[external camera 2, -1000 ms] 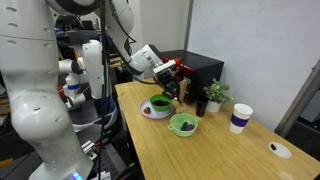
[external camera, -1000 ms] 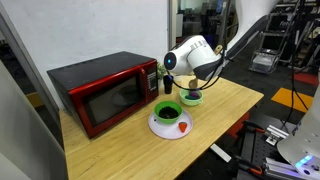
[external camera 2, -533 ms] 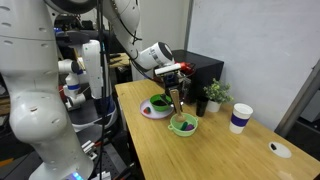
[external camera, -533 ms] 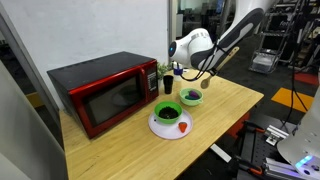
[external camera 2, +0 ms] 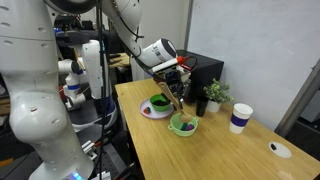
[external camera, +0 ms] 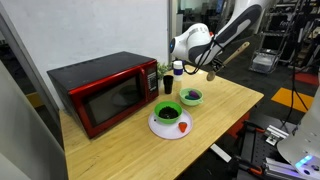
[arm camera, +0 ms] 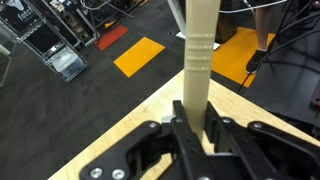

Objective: Use the ladle to stir the contents in the green bowl

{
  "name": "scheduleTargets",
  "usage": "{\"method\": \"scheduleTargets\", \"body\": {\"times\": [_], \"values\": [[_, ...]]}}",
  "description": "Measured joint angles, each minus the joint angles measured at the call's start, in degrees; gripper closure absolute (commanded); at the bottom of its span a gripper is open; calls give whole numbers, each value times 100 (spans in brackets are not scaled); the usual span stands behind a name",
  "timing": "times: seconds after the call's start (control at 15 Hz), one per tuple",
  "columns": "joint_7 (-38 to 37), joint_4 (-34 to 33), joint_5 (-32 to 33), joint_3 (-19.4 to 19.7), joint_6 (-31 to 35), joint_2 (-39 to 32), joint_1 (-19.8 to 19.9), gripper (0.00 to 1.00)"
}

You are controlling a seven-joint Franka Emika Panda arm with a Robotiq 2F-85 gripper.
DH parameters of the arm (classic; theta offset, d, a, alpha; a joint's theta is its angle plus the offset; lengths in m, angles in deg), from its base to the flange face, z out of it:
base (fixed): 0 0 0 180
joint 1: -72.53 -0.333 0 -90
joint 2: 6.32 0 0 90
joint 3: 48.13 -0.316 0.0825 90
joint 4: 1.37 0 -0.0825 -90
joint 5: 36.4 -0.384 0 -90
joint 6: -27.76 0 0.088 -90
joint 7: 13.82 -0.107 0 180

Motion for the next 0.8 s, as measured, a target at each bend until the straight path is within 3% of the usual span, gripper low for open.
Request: {"method": "scheduleTargets", "body": {"times": [0.4,0.47,0.8], "values": [[-58,0,1,-8,-41,0,-36,78],[-58,0,1,-8,-42,0,-36,94],[-432,-71,-409,18,-26,-10,1,94]]}}
